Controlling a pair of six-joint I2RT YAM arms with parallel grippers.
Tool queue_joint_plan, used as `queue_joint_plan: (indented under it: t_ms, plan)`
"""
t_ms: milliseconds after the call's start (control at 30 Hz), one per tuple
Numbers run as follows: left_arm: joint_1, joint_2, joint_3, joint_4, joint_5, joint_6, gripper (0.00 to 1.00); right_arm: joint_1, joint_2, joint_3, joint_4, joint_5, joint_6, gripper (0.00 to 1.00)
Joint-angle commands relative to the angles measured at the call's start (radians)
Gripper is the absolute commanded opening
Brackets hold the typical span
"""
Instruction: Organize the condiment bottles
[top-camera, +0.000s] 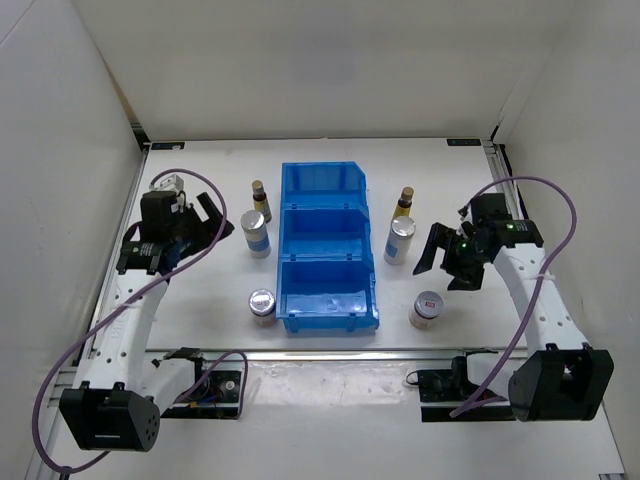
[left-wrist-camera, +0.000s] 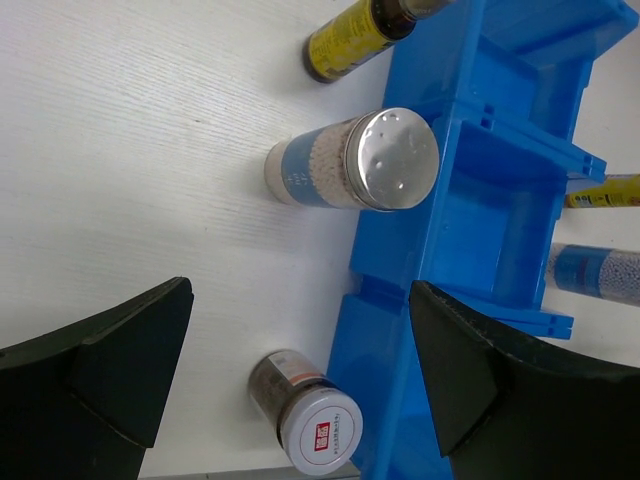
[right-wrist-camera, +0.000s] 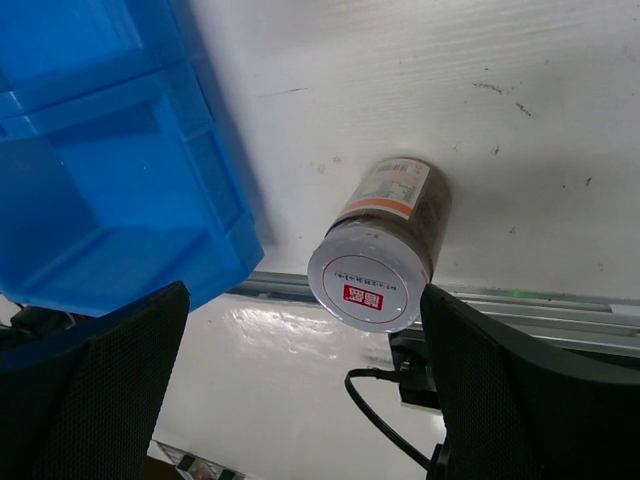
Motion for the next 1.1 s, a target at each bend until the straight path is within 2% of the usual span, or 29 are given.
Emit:
queue_joint_plan:
  t_ms: [0,333,567,733,1067]
  plan:
    - [-0.002,-0.008,0.004,-0.009,-0.033,-0.005,1.0,0.039,-0.011,-0.013,0.012,0.053,0.072,0.99]
    - [-0.002,0.033,0.013,-0.009,-0.014,-0.005,1.0,0.173,0.019,-0.07,-0.037,0.288,0.262,0.99]
    - [-0.002,0.022,0.013,-0.009,-0.014,-0.005,1.0,0.241,0.059,-0.129,-0.019,0.346,0.349,0.99]
    - [-0.002,0.022,0.013,-0.009,-0.005,-0.005,1.0,0.28,0.088,-0.191,0.041,0.326,0.394,0.99]
    - [-0.012,0.013,0.013,-0.018,-0.005,0.004,1.0,0.311,0.053,-0.2,0.05,0.398,0.403,0.69]
